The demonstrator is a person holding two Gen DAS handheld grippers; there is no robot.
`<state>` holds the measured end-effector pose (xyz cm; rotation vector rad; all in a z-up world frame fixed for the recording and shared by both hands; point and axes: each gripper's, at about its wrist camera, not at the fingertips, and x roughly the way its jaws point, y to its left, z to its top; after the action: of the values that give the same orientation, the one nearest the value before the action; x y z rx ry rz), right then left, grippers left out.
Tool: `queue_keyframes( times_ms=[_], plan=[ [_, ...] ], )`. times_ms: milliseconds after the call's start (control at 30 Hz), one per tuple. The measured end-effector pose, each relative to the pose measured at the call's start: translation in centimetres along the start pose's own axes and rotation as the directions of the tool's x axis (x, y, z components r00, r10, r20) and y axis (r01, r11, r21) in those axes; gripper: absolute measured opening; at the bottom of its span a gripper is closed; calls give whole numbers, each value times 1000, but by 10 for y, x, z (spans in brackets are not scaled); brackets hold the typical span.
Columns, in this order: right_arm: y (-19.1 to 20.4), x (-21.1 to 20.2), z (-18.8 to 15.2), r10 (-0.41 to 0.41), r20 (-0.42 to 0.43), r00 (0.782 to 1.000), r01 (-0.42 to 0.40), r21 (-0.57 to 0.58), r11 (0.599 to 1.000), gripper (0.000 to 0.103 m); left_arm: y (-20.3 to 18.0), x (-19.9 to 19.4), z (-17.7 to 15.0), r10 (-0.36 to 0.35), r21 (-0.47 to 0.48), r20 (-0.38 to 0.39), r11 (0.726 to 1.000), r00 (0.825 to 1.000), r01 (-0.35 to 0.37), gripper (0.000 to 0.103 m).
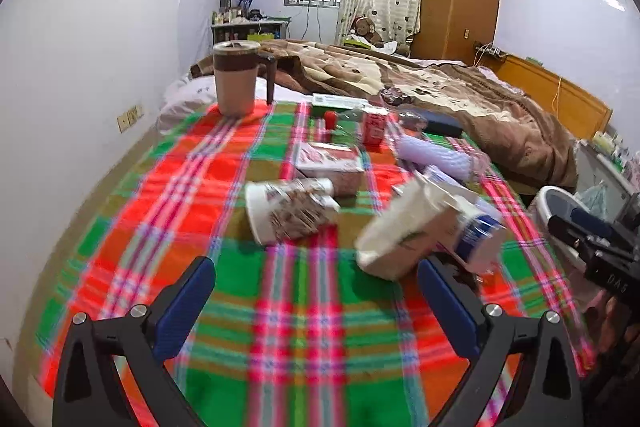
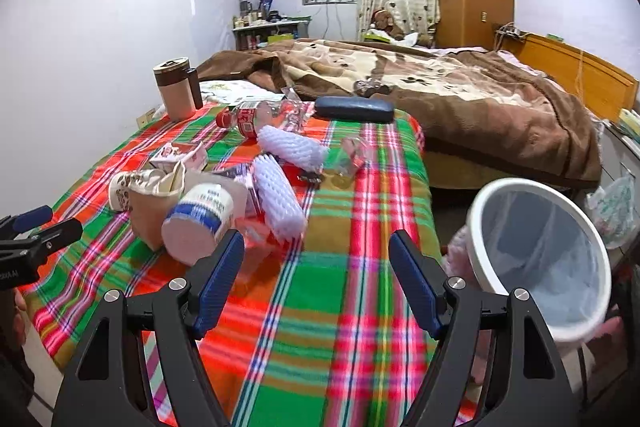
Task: Collect trash
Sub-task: 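Grasp the white mesh foam sleeve with the right gripper while the left gripper grasps the patterned paper cup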
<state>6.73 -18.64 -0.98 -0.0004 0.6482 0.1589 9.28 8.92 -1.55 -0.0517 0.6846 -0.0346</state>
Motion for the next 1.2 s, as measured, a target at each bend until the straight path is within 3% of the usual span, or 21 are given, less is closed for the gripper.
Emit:
queue_keyframes(
  times_ms=[200, 333, 433, 567, 700, 767, 900, 1000, 1067, 1133, 1200],
  plan=[
    [-7, 30, 18, 9, -61, 998, -9, -2, 1000, 76, 26, 38, 28, -14, 15, -47, 1000, 999, 15, 103],
    [-5, 50, 26, 28, -121, 992, -33, -44, 998, 76, 24, 53, 42, 6, 121, -48, 993, 999, 0, 103],
    [-1, 61, 31, 51, -150, 987, -64, -82, 995, 76, 25, 70, 50, -17, 172, -93, 985, 995, 33, 103],
    [-1, 80, 34, 87, -200, 976, -103, -72, 992, 76, 26, 88, 55, -27, 239, -109, 970, 994, 52, 103],
    [5, 94, 34, 113, -234, 966, -136, -84, 987, 76, 25, 110, 56, -82, 306, -199, 942, 977, 141, 103],
    [8, 101, 34, 124, -249, 961, -149, -84, 985, 76, 24, 118, 57, -58, 342, -200, 932, 978, 125, 103],
    [12, 111, 33, 120, -276, 954, -152, -97, 984, 61, 22, 130, 58, -78, 374, -229, 913, 970, 162, 103],
    [14, 113, 31, 127, -290, 949, -162, -101, 982, 57, 13, 137, 55, -64, 434, -257, 884, 964, 174, 103],
    [14, 113, 31, 129, -291, 948, -164, -100, 981, 45, 9, 144, 51, -61, 459, -283, 868, 957, 191, 103],
    [13, 113, 31, 132, -291, 948, -166, -95, 982, 35, 8, 149, 51, -81, 437, -303, 874, 950, 213, 102],
    [13, 112, 31, 133, -289, 948, -166, -94, 982, 31, 9, 151, 51, -94, 411, -314, 883, 945, 225, 98]
  ],
)
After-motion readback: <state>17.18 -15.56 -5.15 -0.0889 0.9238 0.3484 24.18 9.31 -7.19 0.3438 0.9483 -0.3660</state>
